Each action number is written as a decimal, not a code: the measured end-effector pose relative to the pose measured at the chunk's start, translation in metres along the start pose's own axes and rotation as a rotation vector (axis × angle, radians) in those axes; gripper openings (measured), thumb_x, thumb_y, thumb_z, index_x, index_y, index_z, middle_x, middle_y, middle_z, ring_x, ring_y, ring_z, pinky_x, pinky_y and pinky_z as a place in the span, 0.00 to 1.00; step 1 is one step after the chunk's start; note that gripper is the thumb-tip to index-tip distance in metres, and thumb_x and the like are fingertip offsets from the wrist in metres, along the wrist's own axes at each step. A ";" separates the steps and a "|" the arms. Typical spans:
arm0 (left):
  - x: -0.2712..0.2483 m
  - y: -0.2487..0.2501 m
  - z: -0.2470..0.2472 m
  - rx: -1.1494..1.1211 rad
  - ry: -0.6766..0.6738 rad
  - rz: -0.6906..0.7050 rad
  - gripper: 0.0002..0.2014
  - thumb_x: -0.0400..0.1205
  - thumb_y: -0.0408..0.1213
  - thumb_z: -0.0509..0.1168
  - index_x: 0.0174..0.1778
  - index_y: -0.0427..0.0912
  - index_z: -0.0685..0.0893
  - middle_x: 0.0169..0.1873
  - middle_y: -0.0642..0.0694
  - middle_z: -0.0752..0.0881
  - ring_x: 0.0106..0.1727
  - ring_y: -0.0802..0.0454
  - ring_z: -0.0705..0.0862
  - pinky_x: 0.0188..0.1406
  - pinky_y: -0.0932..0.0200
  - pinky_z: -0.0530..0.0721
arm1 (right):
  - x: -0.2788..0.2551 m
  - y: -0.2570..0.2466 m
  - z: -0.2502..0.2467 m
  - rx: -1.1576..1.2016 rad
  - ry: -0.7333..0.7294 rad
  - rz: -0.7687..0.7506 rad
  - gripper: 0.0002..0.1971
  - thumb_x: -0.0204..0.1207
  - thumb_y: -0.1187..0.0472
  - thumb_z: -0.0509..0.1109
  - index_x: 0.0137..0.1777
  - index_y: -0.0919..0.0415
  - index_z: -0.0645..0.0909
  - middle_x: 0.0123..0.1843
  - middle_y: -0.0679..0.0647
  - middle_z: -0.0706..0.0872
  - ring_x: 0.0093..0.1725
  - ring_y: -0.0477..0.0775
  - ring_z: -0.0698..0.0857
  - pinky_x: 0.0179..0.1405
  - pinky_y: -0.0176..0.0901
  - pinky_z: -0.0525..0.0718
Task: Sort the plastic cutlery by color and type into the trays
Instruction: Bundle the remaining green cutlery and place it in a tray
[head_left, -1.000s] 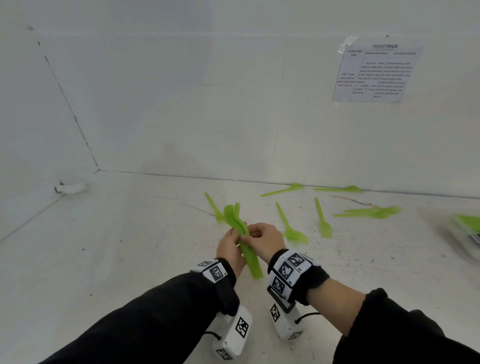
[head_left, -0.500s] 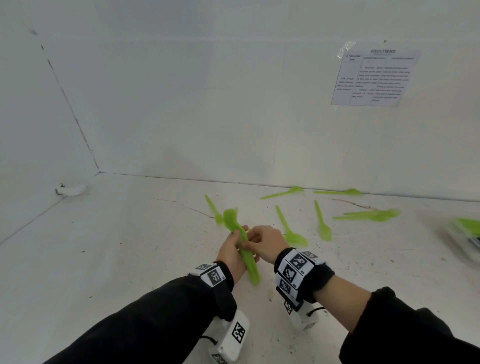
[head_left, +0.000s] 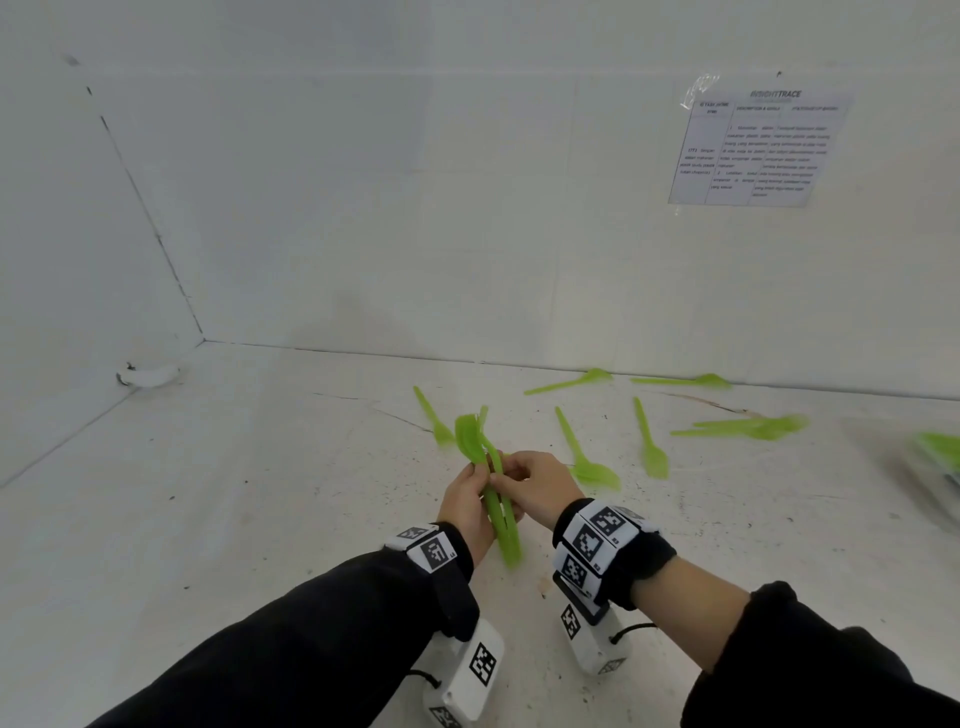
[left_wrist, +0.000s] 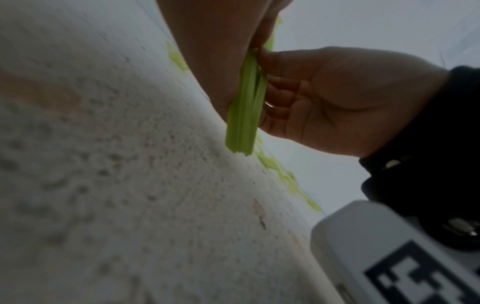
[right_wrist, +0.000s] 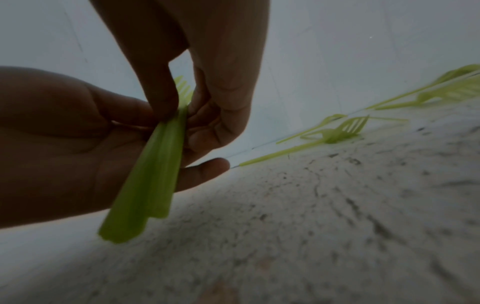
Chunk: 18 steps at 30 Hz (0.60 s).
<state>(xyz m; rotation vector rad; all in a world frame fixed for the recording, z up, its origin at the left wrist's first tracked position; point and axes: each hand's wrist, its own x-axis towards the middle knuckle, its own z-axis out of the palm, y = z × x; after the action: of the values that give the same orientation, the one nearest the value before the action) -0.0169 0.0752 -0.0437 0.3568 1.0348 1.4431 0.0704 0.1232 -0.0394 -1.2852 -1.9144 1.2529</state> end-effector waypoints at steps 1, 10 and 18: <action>0.000 0.001 0.000 -0.003 0.001 -0.001 0.15 0.89 0.38 0.47 0.65 0.40 0.75 0.49 0.42 0.84 0.47 0.48 0.83 0.44 0.49 0.81 | -0.001 -0.001 -0.001 0.006 -0.016 -0.012 0.02 0.76 0.62 0.70 0.47 0.57 0.83 0.34 0.45 0.82 0.33 0.41 0.81 0.32 0.31 0.82; -0.002 0.003 0.001 -0.008 0.027 -0.023 0.15 0.89 0.37 0.47 0.63 0.39 0.76 0.51 0.40 0.83 0.44 0.46 0.83 0.40 0.48 0.81 | -0.003 -0.003 -0.002 -0.028 0.067 -0.017 0.09 0.76 0.61 0.70 0.52 0.62 0.87 0.34 0.44 0.83 0.38 0.47 0.83 0.34 0.29 0.80; -0.003 0.002 0.000 0.027 -0.034 -0.020 0.17 0.90 0.36 0.46 0.71 0.38 0.73 0.47 0.45 0.84 0.46 0.52 0.82 0.39 0.54 0.80 | -0.009 -0.005 0.002 -0.062 0.081 -0.038 0.10 0.74 0.60 0.72 0.54 0.62 0.87 0.45 0.55 0.88 0.45 0.46 0.83 0.39 0.25 0.78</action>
<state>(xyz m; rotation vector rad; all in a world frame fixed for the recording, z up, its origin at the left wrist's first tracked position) -0.0179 0.0724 -0.0411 0.3881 1.0287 1.4024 0.0705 0.1136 -0.0354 -1.3042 -1.9245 1.1146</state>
